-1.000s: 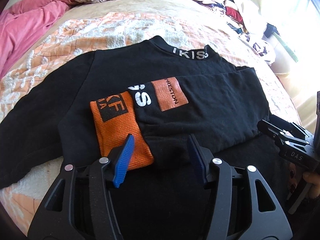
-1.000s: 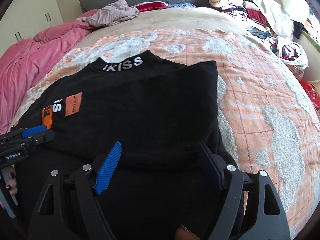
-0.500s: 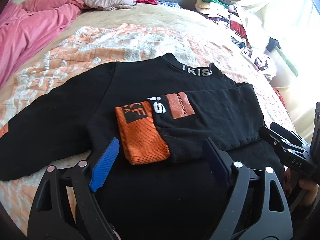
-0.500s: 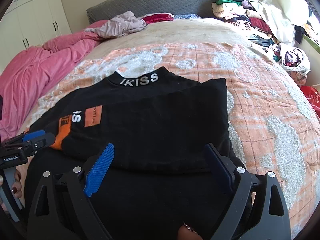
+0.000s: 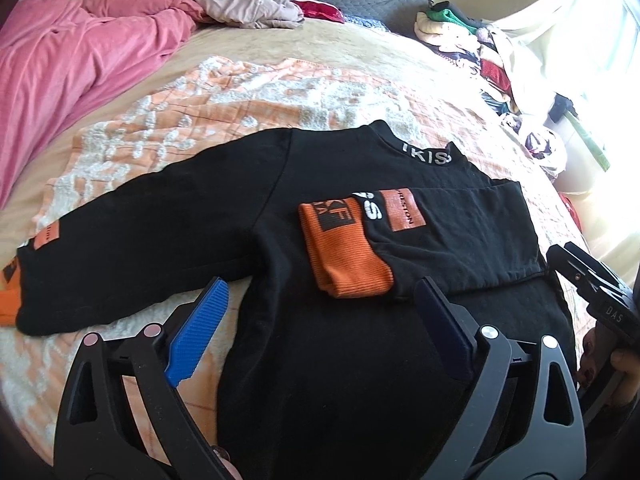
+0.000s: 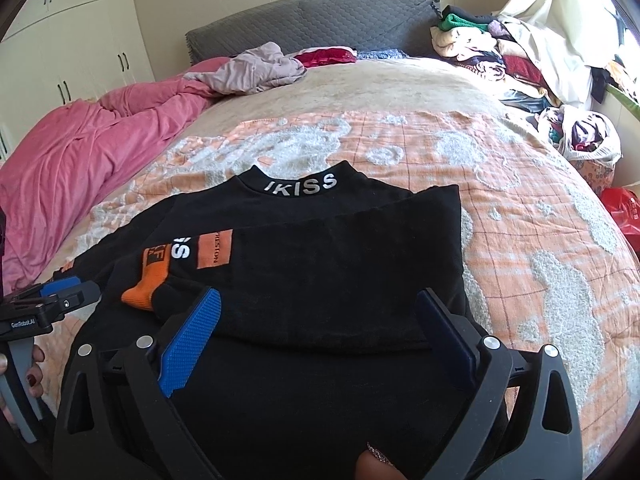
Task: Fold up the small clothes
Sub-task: 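Move the left gripper to the other sleeve's orange cuff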
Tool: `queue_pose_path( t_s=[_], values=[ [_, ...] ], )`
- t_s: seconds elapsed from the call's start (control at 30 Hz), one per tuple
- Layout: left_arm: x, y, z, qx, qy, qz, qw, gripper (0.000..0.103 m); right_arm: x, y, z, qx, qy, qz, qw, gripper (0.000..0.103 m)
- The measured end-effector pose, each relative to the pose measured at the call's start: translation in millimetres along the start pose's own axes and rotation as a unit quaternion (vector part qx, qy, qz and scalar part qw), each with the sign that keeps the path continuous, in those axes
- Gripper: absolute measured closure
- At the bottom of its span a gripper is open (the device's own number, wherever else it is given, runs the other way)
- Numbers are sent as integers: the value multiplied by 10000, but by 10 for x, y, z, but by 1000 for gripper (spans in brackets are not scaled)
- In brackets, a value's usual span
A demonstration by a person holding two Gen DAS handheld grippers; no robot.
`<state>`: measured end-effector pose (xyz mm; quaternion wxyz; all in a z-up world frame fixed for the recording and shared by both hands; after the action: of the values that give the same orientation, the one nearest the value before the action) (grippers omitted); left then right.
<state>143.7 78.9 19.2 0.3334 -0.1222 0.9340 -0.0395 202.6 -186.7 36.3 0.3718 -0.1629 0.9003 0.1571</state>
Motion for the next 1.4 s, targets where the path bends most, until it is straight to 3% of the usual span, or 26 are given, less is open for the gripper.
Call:
queue_pose_path(
  t_s=[0.8, 1.4],
  values=[
    [257, 831, -569, -454, -319, -670, 9962, 16, -16, 963, -224, -343, -137, -576, 9977, 5],
    [586, 1722, -732, -799, -178, -1472, 9857, 16, -34, 1735, -140, -482, -43, -1072, 9931, 5]
  ],
)
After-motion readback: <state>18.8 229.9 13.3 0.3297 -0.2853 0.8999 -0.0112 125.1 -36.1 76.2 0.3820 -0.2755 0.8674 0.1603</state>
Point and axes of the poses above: each gripper's, at about its wrist camera, not at the fingertips, and z roughly the way its jaws point, y to its left, x to its underside, the point moved 1 cm from there along z, roughly the way its jaws point, and after that the axes turned 2 degrees about z, right-handed, at the moved point
